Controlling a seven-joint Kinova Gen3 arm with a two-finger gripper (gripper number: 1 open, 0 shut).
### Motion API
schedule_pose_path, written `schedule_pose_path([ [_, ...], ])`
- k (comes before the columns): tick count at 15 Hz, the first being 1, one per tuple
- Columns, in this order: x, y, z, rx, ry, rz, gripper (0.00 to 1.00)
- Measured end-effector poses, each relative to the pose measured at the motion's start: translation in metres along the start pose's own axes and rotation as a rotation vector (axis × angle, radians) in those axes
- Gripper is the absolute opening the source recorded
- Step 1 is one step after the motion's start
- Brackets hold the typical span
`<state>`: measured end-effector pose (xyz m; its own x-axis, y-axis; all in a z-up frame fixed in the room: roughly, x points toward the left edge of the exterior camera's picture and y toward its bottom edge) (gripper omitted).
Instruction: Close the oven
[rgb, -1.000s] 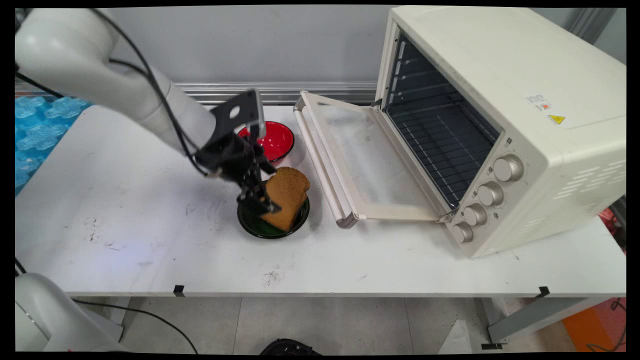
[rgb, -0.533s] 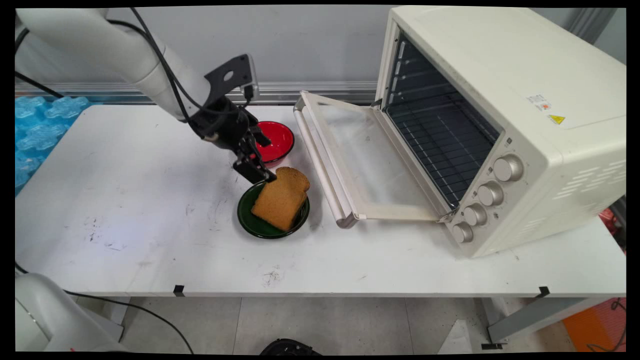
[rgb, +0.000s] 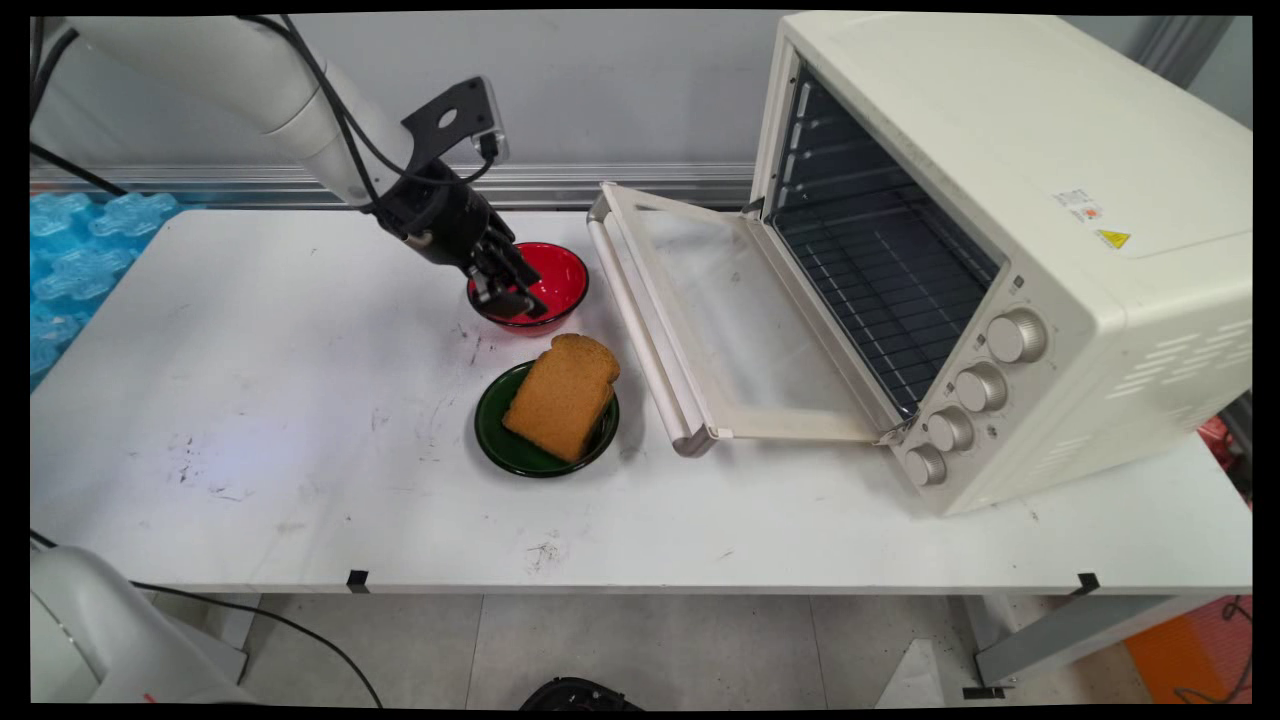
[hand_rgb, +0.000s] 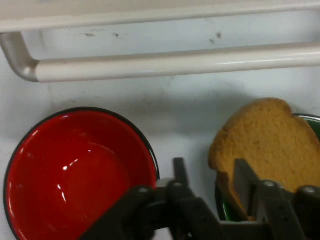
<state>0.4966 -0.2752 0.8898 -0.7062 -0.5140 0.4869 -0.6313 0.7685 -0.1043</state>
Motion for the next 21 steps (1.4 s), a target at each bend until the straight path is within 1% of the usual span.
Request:
schedule_pose_path([
  [3, 0.002, -0.006, 0.005, -0.001, 0.014, -0.015, 0.00],
  [5, 0.006, -0.009, 0.012, -0.003, 0.032, -0.028, 0.00],
  [10, 0.011, -0.011, 0.037, -0.023, 0.084, -0.063, 0.00],
  [14, 0.006, -0.012, 0.059, -0.030, 0.113, -0.079, 0.00],
  [17, 0.003, -0.014, 0.071, -0.023, 0.129, -0.070, 0.00],
  [21, -0.003, -0.016, 0.083, -0.006, 0.162, -0.022, 0.00],
])
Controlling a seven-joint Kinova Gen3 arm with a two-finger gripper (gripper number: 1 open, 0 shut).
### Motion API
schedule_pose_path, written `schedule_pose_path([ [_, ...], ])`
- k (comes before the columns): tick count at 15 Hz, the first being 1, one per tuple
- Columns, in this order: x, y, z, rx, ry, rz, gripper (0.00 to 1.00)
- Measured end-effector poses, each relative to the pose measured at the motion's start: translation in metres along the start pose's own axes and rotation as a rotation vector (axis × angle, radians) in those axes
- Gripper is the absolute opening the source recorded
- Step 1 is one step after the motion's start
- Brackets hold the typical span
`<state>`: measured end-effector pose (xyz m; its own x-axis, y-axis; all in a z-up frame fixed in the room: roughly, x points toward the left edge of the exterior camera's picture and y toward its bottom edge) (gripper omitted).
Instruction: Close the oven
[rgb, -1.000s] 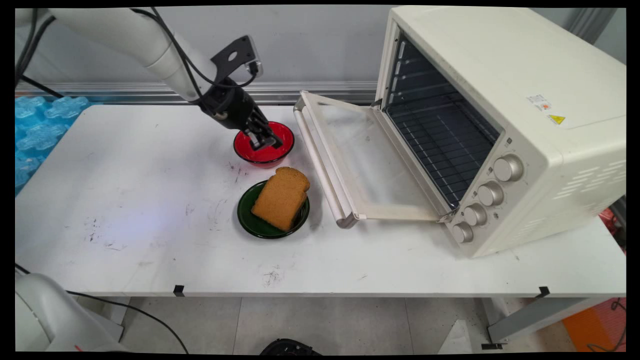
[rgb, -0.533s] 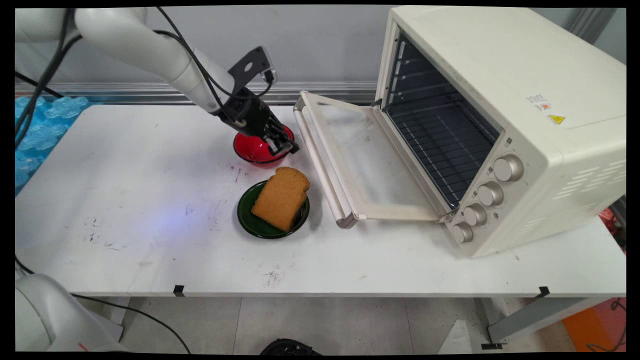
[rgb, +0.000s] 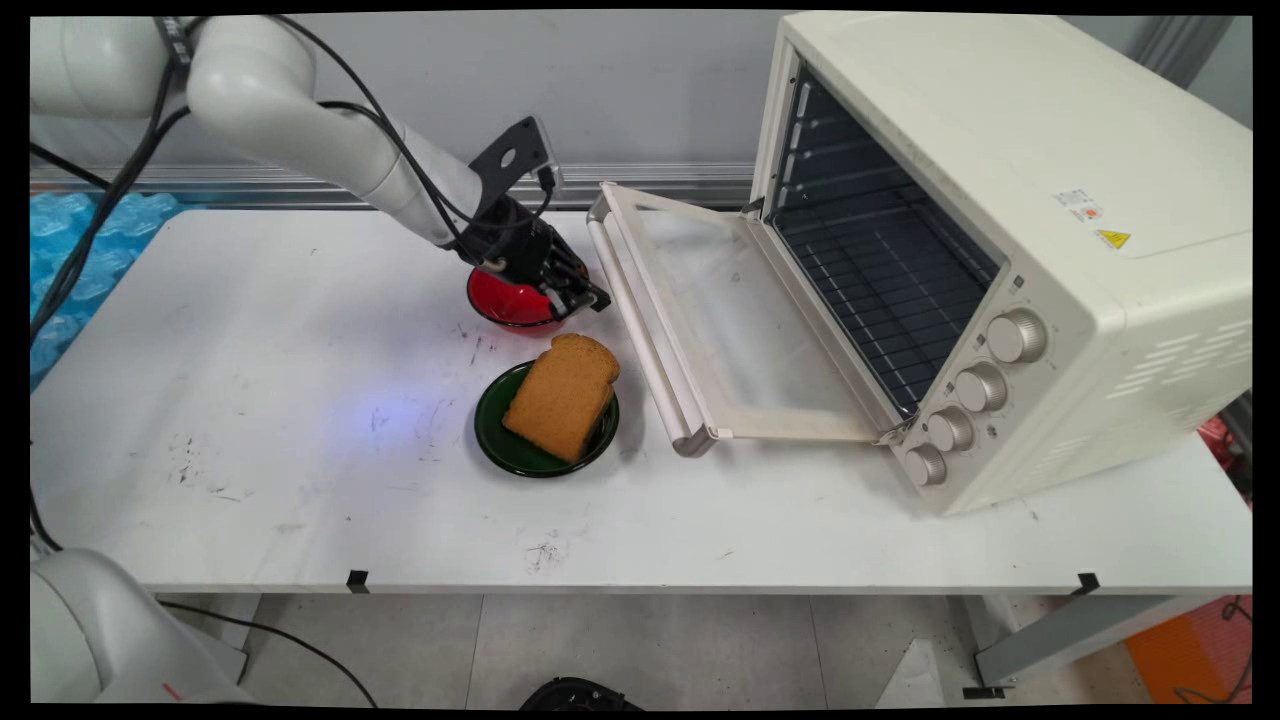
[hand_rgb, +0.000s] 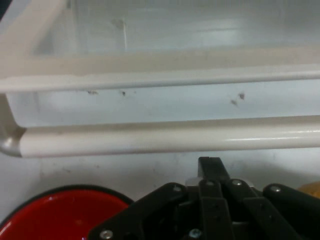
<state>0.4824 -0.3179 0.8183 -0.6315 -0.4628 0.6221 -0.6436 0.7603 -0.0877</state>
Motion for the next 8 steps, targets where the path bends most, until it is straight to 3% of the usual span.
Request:
schedule_pose_path([
  [8, -0.012, 0.005, 0.012, 0.017, 0.050, 0.060, 0.00],
])
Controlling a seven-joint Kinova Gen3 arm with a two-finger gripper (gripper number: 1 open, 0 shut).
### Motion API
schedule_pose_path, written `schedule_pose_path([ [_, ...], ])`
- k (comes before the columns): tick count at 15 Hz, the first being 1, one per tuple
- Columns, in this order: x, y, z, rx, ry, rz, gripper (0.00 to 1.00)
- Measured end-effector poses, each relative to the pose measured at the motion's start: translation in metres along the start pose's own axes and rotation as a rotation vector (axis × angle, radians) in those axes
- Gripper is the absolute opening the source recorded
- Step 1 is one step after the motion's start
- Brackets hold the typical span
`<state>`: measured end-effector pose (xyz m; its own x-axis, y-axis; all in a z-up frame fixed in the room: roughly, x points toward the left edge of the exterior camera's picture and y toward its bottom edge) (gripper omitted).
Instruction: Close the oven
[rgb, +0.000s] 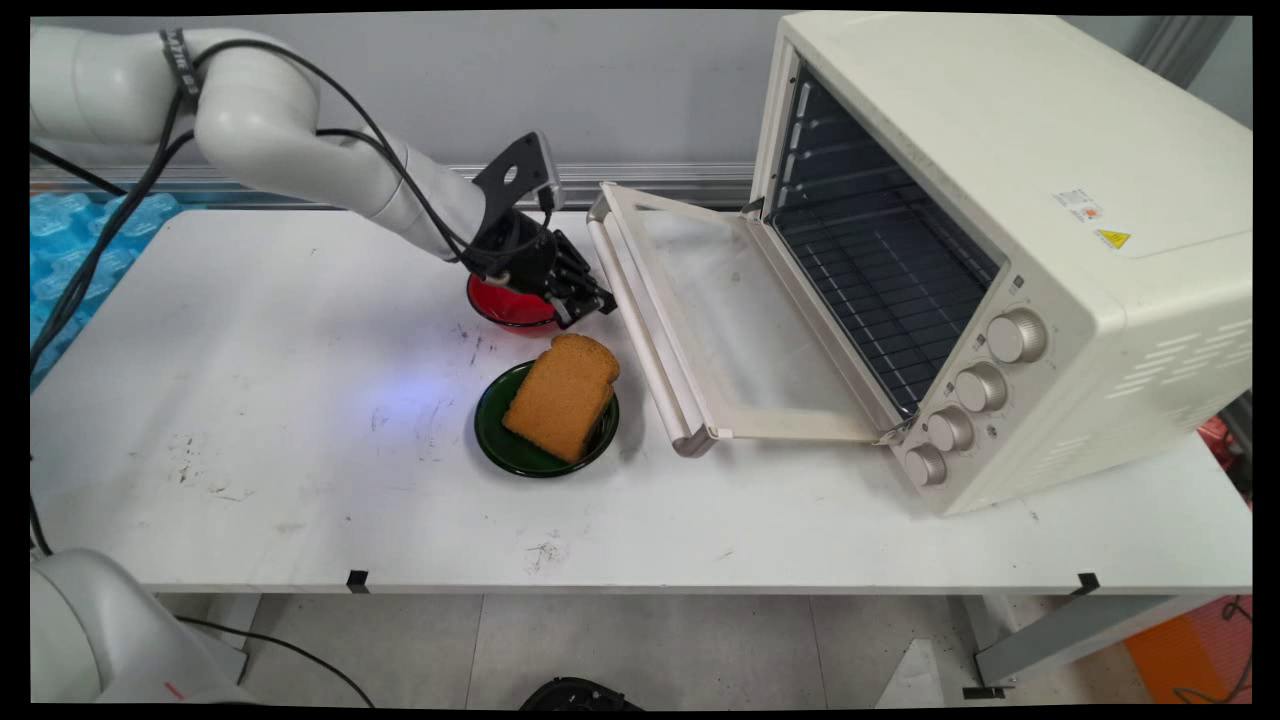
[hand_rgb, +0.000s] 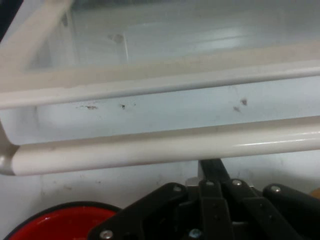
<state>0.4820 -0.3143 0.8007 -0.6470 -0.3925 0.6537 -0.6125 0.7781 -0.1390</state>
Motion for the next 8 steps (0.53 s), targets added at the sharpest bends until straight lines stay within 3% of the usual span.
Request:
schedule_pose_path([
  [8, -0.006, 0.012, 0.004, 0.011, 0.037, 0.008, 0.00],
])
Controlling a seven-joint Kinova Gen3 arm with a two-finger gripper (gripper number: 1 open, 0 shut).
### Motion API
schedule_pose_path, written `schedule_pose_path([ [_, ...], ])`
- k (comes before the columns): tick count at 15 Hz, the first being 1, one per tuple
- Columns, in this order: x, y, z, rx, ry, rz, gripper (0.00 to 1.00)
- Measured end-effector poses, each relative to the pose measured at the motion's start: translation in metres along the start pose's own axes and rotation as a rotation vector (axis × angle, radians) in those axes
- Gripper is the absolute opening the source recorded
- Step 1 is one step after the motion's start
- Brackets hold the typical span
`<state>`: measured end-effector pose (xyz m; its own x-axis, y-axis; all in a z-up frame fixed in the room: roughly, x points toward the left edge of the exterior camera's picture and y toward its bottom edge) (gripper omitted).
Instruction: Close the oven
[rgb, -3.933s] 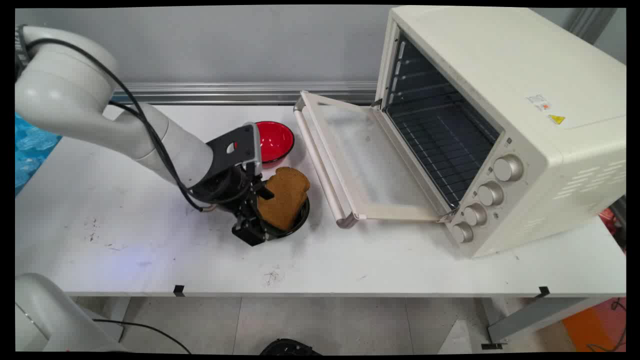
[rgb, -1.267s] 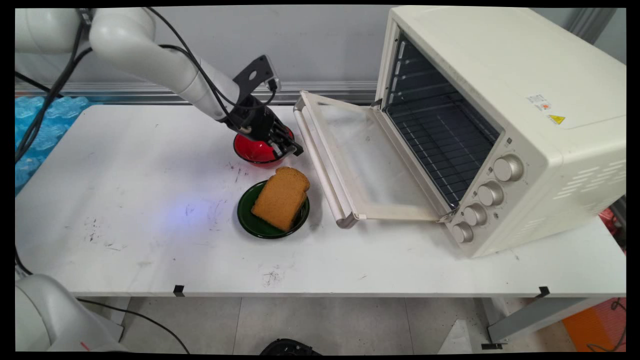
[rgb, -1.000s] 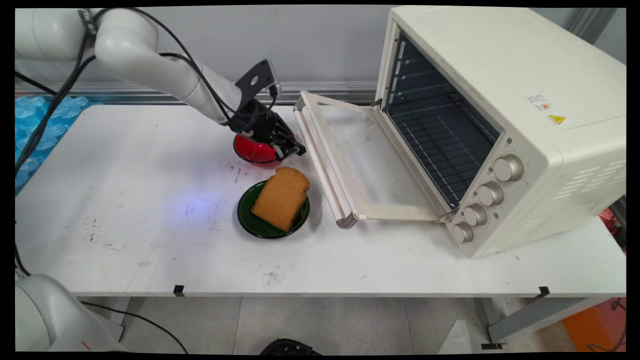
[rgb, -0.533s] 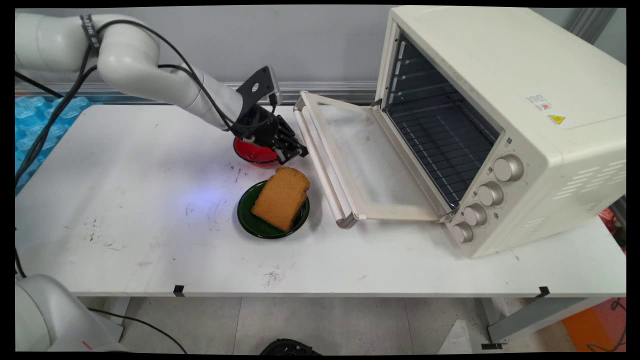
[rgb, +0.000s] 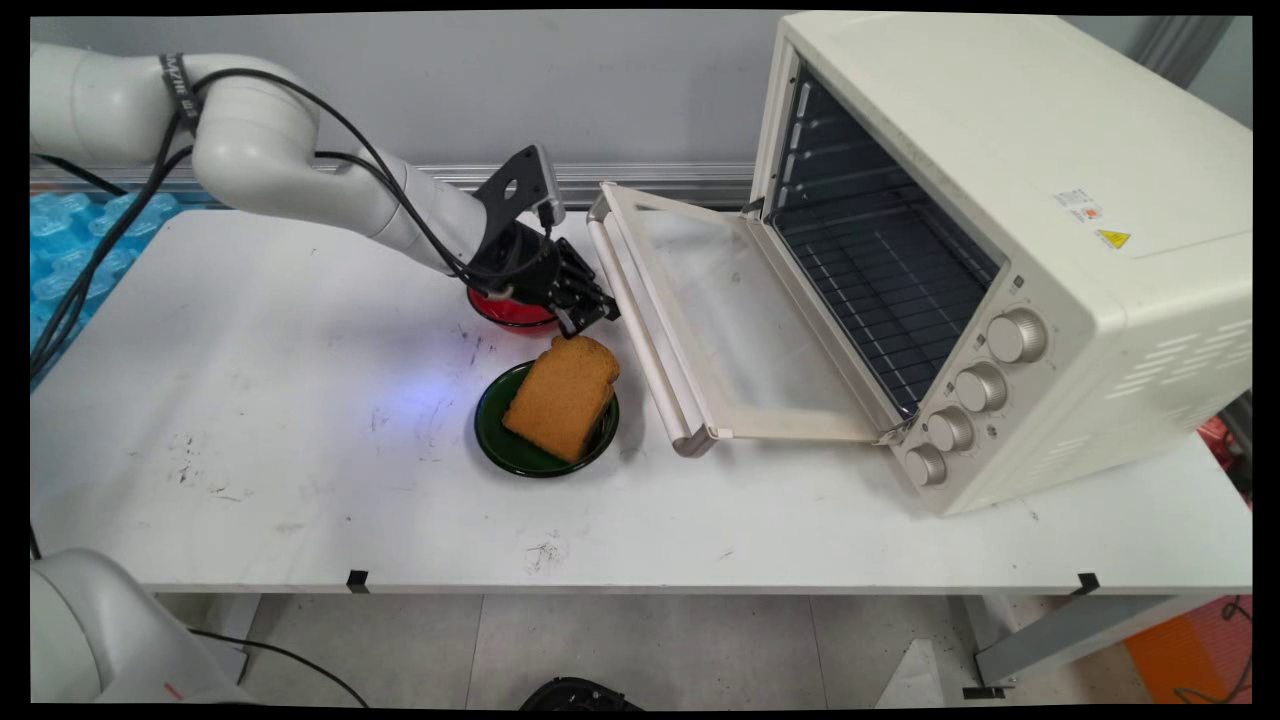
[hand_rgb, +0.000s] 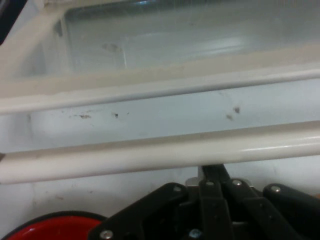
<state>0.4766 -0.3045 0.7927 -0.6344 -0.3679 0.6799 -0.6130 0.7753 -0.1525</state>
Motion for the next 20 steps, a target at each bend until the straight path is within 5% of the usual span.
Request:
schedule_pose_path([
  [11, 0.015, 0.005, -0.008, 0.020, 0.062, -0.001, 0.00],
  [20, 0.070, -0.011, -0.011, 0.014, 0.135, -0.030, 0.00],
])
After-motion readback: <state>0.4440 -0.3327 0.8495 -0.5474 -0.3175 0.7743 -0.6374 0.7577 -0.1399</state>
